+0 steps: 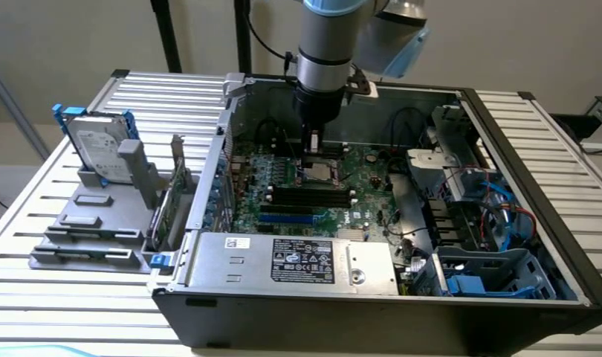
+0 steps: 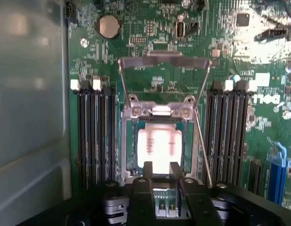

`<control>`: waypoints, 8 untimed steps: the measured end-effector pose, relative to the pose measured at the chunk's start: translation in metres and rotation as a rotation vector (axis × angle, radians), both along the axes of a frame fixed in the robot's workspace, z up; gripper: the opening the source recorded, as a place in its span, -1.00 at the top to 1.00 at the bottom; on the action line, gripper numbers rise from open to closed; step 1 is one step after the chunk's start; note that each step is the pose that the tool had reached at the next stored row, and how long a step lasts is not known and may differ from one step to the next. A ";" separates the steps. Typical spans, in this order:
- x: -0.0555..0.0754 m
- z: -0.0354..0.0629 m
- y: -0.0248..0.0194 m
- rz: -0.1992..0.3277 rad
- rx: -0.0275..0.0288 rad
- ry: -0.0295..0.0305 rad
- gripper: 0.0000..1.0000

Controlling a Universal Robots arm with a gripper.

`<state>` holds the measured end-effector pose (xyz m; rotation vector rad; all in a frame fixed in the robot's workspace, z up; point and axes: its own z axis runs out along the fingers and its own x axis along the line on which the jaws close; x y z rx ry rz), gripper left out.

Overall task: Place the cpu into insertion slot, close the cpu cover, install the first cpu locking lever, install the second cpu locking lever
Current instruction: 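Place the cpu into insertion slot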

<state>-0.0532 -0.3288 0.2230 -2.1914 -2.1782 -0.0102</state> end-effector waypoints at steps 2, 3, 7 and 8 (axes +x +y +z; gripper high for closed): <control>-0.009 0.0007 -0.0016 0.000 0.0020 0.0001 0.64; -0.013 0.0011 -0.0024 0.000 0.0028 0.0000 0.76; -0.020 0.0015 -0.0034 0.000 0.0036 0.0000 0.79; -0.020 0.0015 -0.0034 0.000 0.0035 0.0000 0.79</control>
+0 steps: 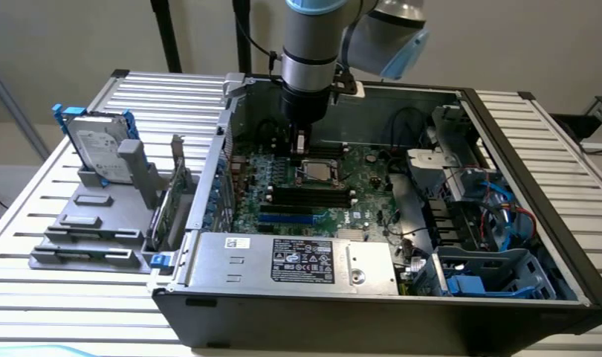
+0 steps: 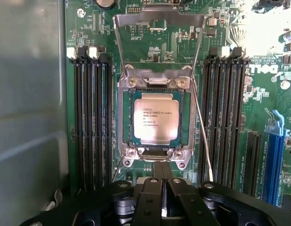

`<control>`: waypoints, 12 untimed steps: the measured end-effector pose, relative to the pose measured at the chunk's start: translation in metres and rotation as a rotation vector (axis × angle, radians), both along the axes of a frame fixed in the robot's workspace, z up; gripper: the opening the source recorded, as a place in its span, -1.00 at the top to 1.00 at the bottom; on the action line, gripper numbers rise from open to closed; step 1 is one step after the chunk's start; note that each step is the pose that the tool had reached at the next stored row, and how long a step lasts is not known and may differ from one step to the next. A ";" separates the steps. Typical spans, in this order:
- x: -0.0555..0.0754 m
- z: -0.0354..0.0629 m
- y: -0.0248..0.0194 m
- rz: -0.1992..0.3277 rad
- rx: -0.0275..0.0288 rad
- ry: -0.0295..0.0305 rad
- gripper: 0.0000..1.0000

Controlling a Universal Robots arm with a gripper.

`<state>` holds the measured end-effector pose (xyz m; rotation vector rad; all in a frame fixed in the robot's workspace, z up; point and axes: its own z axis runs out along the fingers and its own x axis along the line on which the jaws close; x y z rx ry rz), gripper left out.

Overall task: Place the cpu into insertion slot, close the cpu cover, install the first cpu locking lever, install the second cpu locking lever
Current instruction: 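Place the cpu into insertion slot, then close the cpu cover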

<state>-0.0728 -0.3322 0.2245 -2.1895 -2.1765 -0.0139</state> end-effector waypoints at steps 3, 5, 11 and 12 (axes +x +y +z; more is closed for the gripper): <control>0.000 0.0000 0.0000 0.000 0.0000 -0.0001 0.79; 0.000 0.0000 0.0000 0.000 0.0001 0.0000 0.79; 0.000 0.0000 0.0000 0.000 0.0000 0.0000 0.79; 0.000 0.0000 0.0000 0.000 0.0000 0.0000 0.79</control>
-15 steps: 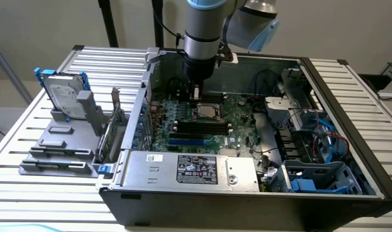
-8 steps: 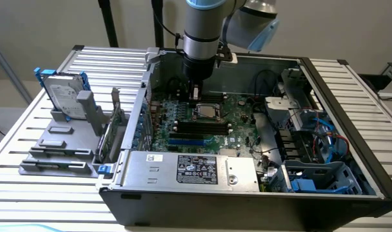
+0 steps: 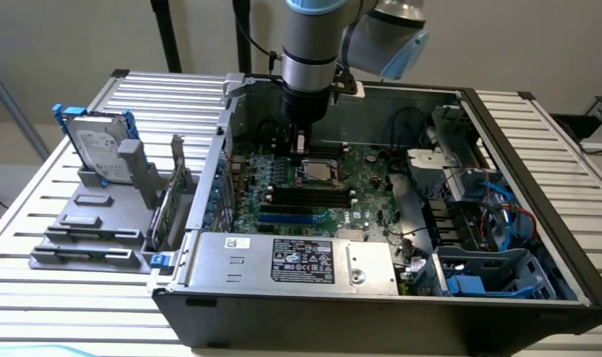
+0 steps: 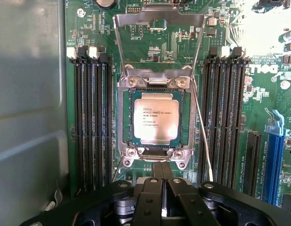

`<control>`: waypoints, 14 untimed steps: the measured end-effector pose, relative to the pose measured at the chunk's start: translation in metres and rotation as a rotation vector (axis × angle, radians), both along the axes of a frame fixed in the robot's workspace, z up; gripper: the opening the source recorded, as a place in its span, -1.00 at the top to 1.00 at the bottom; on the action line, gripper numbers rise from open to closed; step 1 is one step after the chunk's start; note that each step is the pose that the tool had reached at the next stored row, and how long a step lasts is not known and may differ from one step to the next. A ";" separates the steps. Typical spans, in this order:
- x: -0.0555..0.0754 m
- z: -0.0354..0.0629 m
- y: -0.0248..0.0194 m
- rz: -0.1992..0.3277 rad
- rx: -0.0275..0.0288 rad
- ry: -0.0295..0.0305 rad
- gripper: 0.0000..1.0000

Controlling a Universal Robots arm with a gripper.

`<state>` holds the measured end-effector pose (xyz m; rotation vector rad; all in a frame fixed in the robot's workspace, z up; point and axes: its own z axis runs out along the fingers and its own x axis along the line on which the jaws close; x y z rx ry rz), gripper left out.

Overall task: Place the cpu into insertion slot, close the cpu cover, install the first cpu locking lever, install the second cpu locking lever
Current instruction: 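Close the cpu cover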

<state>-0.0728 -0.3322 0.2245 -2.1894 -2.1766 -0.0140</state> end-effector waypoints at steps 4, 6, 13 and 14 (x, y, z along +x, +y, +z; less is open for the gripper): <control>0.011 0.0007 0.0000 0.000 -0.0001 0.0009 0.79; 0.021 0.0023 -0.0001 0.000 -0.0002 0.0019 0.79; 0.052 0.0147 0.0000 0.000 -0.0001 0.0061 0.79; 0.057 0.0169 0.0000 0.000 0.0000 0.0067 0.79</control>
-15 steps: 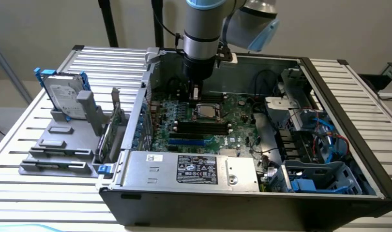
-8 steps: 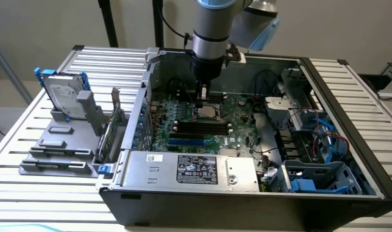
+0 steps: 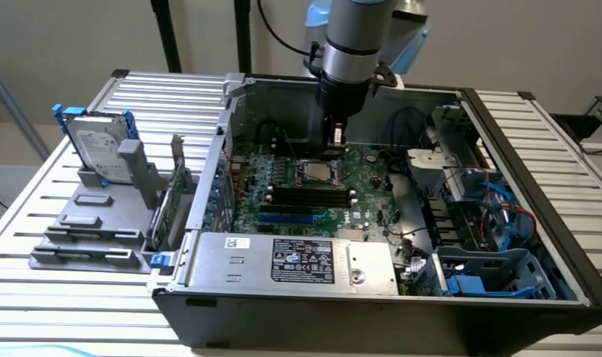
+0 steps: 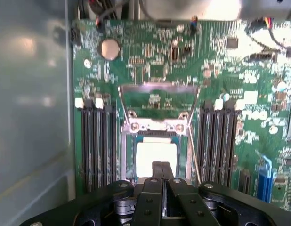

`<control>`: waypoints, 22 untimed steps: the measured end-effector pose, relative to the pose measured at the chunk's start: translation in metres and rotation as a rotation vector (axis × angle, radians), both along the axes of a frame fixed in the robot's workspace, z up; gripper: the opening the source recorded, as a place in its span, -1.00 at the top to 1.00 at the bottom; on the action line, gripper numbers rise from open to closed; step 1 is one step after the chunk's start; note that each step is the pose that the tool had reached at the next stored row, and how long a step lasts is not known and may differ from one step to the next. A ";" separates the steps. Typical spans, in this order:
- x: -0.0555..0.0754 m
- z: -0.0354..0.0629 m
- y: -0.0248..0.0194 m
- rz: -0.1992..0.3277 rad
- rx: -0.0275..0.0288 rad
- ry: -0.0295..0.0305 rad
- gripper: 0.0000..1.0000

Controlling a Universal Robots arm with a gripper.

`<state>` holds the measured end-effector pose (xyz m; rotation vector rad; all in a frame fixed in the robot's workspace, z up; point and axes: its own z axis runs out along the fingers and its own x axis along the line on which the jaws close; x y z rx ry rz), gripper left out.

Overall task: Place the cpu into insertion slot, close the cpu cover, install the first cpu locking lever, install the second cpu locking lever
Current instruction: 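Close the cpu cover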

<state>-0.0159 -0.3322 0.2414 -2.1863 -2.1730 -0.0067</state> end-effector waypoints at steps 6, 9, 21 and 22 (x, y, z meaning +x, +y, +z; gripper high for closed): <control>0.027 0.0146 0.0000 0.000 -0.0002 0.0045 0.79; 0.041 0.0221 0.0000 0.000 -0.0001 0.0070 0.79; 0.084 0.0242 0.0000 0.002 0.0001 0.0149 0.79; 0.084 0.0223 -0.0001 0.003 0.0003 0.0149 0.79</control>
